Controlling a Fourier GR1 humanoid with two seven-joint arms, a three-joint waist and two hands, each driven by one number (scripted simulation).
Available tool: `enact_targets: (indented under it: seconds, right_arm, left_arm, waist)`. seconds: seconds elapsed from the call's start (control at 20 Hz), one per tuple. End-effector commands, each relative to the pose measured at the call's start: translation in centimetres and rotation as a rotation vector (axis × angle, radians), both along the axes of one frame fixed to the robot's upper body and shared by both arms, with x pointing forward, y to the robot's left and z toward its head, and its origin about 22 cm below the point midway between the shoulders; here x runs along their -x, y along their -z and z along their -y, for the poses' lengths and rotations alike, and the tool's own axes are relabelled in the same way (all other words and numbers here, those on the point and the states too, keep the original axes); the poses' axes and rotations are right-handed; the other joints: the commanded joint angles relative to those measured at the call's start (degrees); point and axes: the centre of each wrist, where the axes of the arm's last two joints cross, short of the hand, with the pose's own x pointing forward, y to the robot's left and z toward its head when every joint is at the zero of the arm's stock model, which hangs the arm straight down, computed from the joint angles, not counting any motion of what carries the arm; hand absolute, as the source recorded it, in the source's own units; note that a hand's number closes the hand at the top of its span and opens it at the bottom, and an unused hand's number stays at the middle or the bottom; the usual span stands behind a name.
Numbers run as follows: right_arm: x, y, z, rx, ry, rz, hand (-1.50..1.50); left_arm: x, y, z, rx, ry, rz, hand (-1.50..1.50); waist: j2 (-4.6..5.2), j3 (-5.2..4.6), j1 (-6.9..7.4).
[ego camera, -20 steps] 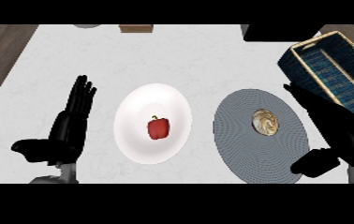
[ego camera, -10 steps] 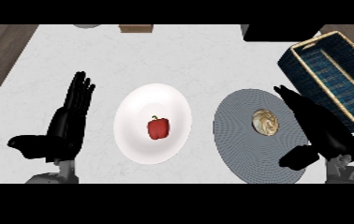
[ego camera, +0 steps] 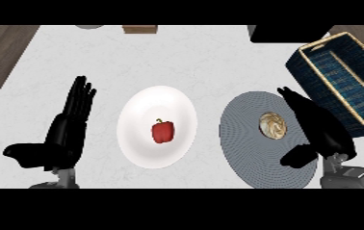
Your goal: Pick the cupcake from the placemat and place it in the basket
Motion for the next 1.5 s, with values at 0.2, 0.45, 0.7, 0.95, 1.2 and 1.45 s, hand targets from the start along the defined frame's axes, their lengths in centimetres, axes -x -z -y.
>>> enact_targets:
  seconds: [0.2, 0.45, 0.7, 0.95, 1.2, 1.45]
  right_arm:
    - [-0.7, 1.7, 0.4, 0.003, 0.009, -0.024, -1.50]
    - [-1.8, 4.6, 0.5, 0.023, 0.010, -0.067, -1.50]
    - [-2.9, 4.0, 0.9, 0.004, 0.003, -0.073, -1.50]
    - [-1.3, 5.1, 0.2, 0.006, -0.005, -0.090, -1.50]
    - [-1.1, 6.4, 0.2, 0.009, 0.002, -0.091, -1.50]
    - [-2.5, 7.7, 2.3, 0.001, 0.010, -0.083, -1.50]
  left_arm:
    - [0.1, -0.1, -0.5, -0.013, -0.004, 0.015, 0.00]
    - [0.2, 1.2, -0.4, -0.003, 0.010, 0.004, 0.00]
    - [-0.9, -0.8, -0.4, -0.008, -0.005, -0.008, 0.00]
    - [-0.3, -0.1, -1.8, -0.007, -0.005, 0.006, 0.00]
    - [0.6, 0.8, 0.4, 0.005, -0.004, 0.003, 0.00]
    - [-0.2, 0.3, -0.6, 0.004, 0.000, -0.002, 0.00]
  waist:
    - [0.00, -0.01, -0.03]
    - [0.03, -0.01, 0.02]
    - [0.02, 0.00, 0.06]
    - [0.00, -0.01, -0.02]
    - [-0.01, -0.01, -0.02]
    - [0.03, 0.00, 0.06]
